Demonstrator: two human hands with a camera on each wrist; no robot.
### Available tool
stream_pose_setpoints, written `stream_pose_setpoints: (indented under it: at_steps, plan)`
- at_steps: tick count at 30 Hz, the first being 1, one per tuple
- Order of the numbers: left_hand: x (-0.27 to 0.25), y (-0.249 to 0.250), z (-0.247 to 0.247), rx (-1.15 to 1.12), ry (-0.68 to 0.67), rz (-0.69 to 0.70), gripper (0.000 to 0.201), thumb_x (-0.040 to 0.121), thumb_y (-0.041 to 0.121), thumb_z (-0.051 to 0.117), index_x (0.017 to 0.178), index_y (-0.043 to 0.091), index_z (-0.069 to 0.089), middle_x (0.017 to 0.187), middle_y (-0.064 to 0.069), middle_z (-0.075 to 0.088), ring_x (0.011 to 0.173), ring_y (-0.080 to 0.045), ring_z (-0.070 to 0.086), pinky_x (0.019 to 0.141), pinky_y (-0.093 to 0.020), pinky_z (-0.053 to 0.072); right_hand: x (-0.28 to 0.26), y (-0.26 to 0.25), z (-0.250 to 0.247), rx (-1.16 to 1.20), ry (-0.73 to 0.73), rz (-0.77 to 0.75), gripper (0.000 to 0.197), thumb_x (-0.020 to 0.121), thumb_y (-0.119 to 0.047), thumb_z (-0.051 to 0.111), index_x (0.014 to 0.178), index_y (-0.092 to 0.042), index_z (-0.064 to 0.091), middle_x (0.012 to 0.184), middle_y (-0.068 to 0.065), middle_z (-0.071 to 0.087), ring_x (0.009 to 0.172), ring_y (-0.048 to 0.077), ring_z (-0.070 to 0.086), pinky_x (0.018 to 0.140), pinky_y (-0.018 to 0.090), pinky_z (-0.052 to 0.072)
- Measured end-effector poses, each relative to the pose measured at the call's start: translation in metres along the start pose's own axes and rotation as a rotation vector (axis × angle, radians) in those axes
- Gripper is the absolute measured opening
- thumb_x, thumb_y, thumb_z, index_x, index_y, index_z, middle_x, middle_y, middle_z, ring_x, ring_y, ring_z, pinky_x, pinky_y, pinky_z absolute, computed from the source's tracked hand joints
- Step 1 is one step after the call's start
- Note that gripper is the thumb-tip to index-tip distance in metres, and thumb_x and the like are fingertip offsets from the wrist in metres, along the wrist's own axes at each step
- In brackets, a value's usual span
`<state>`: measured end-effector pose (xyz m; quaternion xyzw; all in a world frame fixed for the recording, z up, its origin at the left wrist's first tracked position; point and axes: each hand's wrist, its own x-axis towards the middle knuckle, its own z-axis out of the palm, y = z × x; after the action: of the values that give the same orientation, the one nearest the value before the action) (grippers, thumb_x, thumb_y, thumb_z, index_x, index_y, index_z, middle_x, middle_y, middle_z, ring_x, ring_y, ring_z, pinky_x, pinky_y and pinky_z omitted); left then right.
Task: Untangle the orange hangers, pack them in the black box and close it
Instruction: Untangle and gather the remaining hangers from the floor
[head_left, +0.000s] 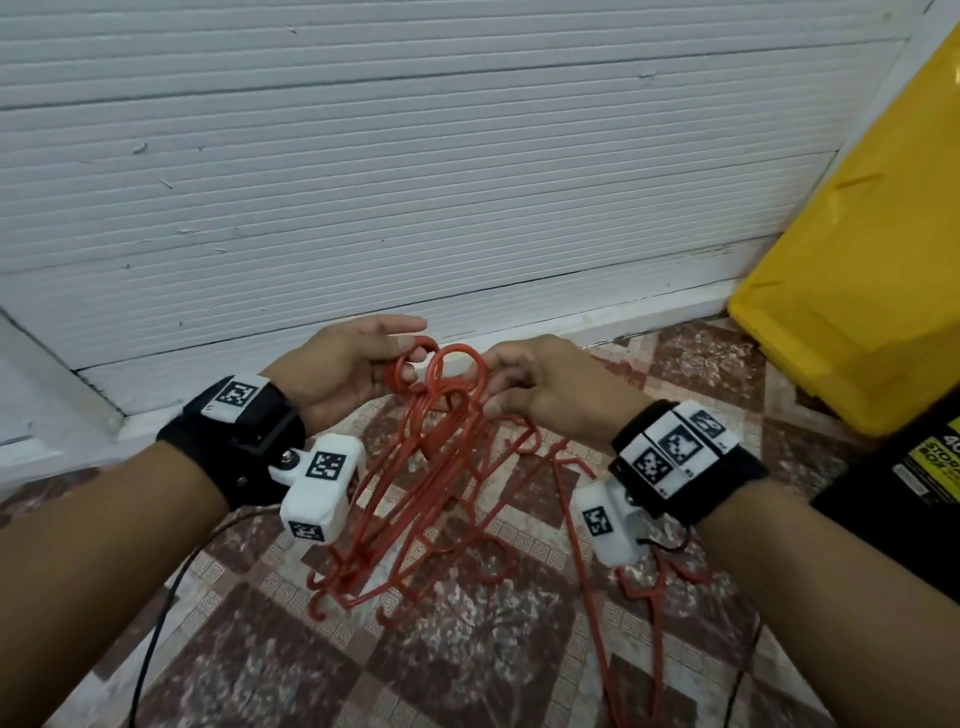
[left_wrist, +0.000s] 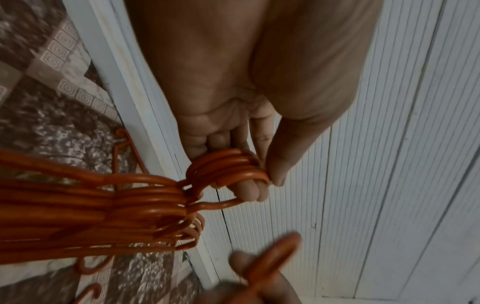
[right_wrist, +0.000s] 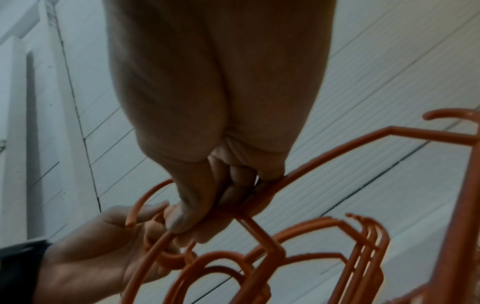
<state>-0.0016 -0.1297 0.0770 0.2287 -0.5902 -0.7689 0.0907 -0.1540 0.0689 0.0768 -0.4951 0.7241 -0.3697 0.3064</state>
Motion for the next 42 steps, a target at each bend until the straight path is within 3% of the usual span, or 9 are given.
stream_pose_setpoints:
  at_steps: [4, 9, 13, 18, 21, 24, 27, 33, 42]
  plan:
    - [-0.001, -0.005, 0.003, 0.045, -0.087, 0.012, 0.036, 0.072, 0.020, 0.076, 0.108, 0.016, 0.073, 0.101, -0.013, 0.072, 0.083, -0.020, 0.069, 0.085, -0.034, 0.056, 0.008, 0.004, 0.009, -0.043, 0.010, -0.038, 0.021, 0.090, -0.013, 0.073, 0.107, -0.024, 0.072, 0.091, -0.001, 0.076, 0.083, 0.007, 0.071, 0.078, 0.029, 0.054]
    - [0.003, -0.005, 0.002, 0.036, -0.107, 0.026, 0.052, 0.058, 0.031, 0.089, 0.106, 0.017, 0.075, 0.101, -0.010, 0.073, 0.082, -0.017, 0.070, 0.081, -0.030, 0.056, 0.012, 0.007, 0.019, -0.080, 0.054, -0.067, 0.014, 0.099, -0.018, 0.060, 0.107, -0.026, 0.067, 0.093, -0.001, 0.071, 0.082, 0.012, 0.069, 0.077, 0.035, 0.059]
    - [0.003, -0.008, 0.005, 0.035, -0.130, 0.028, 0.060, 0.060, 0.029, 0.090, 0.114, 0.012, 0.070, 0.102, -0.014, 0.071, 0.082, -0.018, 0.069, 0.084, -0.033, 0.056, 0.013, 0.003, 0.031, -0.124, 0.123, -0.012, 0.020, 0.101, -0.018, 0.044, 0.110, -0.023, 0.060, 0.075, -0.008, 0.057, 0.055, 0.001, 0.049, 0.054, 0.021, 0.038]
    - [0.003, -0.011, 0.012, 0.080, -0.074, 0.023, 0.067, 0.047, 0.023, 0.095, 0.108, 0.011, 0.072, 0.098, -0.020, 0.070, 0.083, -0.022, 0.070, 0.082, -0.032, 0.057, 0.013, -0.001, 0.040, -0.127, 0.123, -0.012, 0.014, 0.101, -0.023, 0.047, 0.113, -0.018, 0.051, 0.091, -0.002, 0.061, 0.075, 0.012, 0.058, 0.061, 0.030, 0.043]
    - [0.000, -0.011, 0.012, 0.072, -0.100, 0.006, 0.061, 0.055, 0.014, 0.089, 0.112, 0.007, 0.069, 0.098, -0.019, 0.071, 0.084, -0.023, 0.071, 0.079, -0.030, 0.058, 0.015, 0.003, 0.038, -0.002, 0.212, 0.018, 0.026, 0.098, -0.036, 0.058, 0.119, -0.021, 0.054, 0.107, -0.003, 0.066, 0.095, 0.011, 0.065, 0.076, 0.029, 0.053]
    - [-0.002, -0.010, 0.015, 0.057, -0.111, -0.010, 0.052, 0.066, 0.008, 0.078, 0.117, 0.006, 0.066, 0.099, -0.017, 0.071, 0.084, -0.022, 0.070, 0.076, -0.028, 0.057, 0.019, 0.008, 0.036, 0.008, 0.262, 0.014, 0.020, 0.096, -0.038, 0.065, 0.107, -0.022, 0.062, 0.095, -0.007, 0.071, 0.082, 0.003, 0.067, 0.067, 0.019, 0.047]
    - [-0.003, -0.010, 0.014, -0.018, -0.152, -0.054, 0.055, 0.067, 0.019, 0.084, 0.118, 0.007, 0.067, 0.097, -0.013, 0.071, 0.078, -0.018, 0.069, 0.073, -0.027, 0.057, 0.021, 0.009, 0.035, -0.028, 0.295, -0.002, 0.011, 0.092, -0.032, 0.069, 0.094, -0.023, 0.063, 0.079, -0.005, 0.072, 0.065, 0.003, 0.065, 0.059, 0.021, 0.046]
    - [-0.002, -0.005, 0.015, 0.003, -0.093, -0.071, 0.031, 0.087, 0.019, 0.059, 0.115, 0.006, 0.063, 0.097, -0.010, 0.072, 0.076, -0.017, 0.070, 0.074, -0.027, 0.059, 0.014, 0.010, 0.029, 0.078, 0.287, -0.035, 0.007, 0.092, -0.031, 0.072, 0.092, -0.024, 0.070, 0.076, -0.004, 0.075, 0.070, 0.010, 0.073, 0.073, 0.043, 0.062]
    - [0.002, 0.002, -0.005, 0.110, 0.151, -0.007, 0.019, 0.093, 0.000, 0.056, 0.110, 0.002, 0.064, 0.083, -0.011, 0.067, 0.066, -0.018, 0.065, 0.074, -0.029, 0.060, -0.005, 0.014, -0.015, 0.136, 0.285, 0.092, 0.007, 0.093, -0.019, 0.072, 0.098, -0.014, 0.071, 0.083, 0.006, 0.078, 0.077, 0.022, 0.077, 0.081, 0.045, 0.063]
